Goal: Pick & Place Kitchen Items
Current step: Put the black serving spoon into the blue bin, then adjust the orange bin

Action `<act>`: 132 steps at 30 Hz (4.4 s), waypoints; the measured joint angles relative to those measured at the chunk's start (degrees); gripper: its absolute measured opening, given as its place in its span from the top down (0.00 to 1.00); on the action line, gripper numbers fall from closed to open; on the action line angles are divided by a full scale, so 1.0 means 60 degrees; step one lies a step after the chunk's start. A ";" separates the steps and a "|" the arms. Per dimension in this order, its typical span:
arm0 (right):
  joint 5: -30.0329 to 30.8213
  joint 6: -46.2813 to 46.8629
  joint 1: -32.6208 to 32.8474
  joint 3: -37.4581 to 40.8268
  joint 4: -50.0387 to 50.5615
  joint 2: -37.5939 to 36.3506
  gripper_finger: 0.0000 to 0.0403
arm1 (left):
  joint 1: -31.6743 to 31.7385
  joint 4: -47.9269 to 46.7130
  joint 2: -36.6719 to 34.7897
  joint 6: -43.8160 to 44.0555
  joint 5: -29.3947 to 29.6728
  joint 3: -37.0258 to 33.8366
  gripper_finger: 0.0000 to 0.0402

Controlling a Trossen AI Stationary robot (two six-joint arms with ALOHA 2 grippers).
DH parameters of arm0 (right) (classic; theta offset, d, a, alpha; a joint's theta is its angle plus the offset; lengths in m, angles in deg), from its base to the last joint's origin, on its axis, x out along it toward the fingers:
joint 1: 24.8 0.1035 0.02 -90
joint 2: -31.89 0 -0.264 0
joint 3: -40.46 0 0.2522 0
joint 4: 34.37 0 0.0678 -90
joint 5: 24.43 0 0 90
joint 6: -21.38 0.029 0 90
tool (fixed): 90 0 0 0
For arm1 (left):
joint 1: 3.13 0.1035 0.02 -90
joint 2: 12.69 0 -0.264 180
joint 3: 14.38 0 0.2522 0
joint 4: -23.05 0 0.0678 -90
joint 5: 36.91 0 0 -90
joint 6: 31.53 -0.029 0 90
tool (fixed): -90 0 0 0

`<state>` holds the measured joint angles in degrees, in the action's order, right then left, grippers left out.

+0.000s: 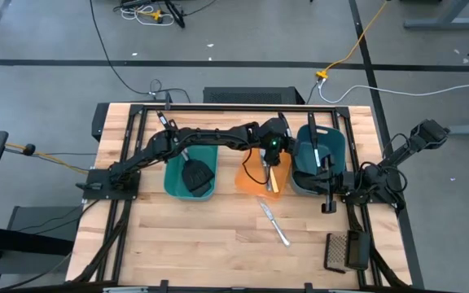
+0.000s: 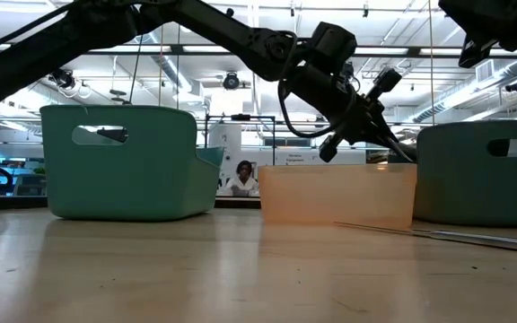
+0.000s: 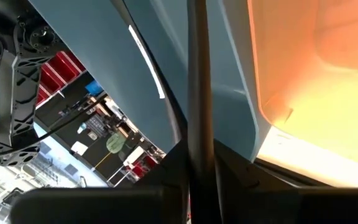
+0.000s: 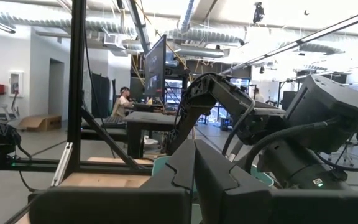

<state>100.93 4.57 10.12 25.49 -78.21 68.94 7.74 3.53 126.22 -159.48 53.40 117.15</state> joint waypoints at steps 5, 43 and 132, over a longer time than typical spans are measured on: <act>0.0001 0.0000 0.0000 0.0000 0.0054 -0.0002 0.97 | 0.0000 0.0556 0.0000 0.0047 -0.0163 0.0003 0.84; 0.0030 0.0189 0.0004 0.0004 0.0255 -0.0002 0.97 | 0.0380 0.1135 0.0154 -0.1175 -0.1635 0.0029 0.91; -0.0056 0.0219 0.0003 0.0000 0.0317 0.0003 0.97 | -0.0288 -0.5110 -0.2178 0.5479 0.2656 0.0306 0.63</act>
<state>100.60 5.88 10.13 25.49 -76.31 68.95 6.01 -27.13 113.15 -126.60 69.34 118.99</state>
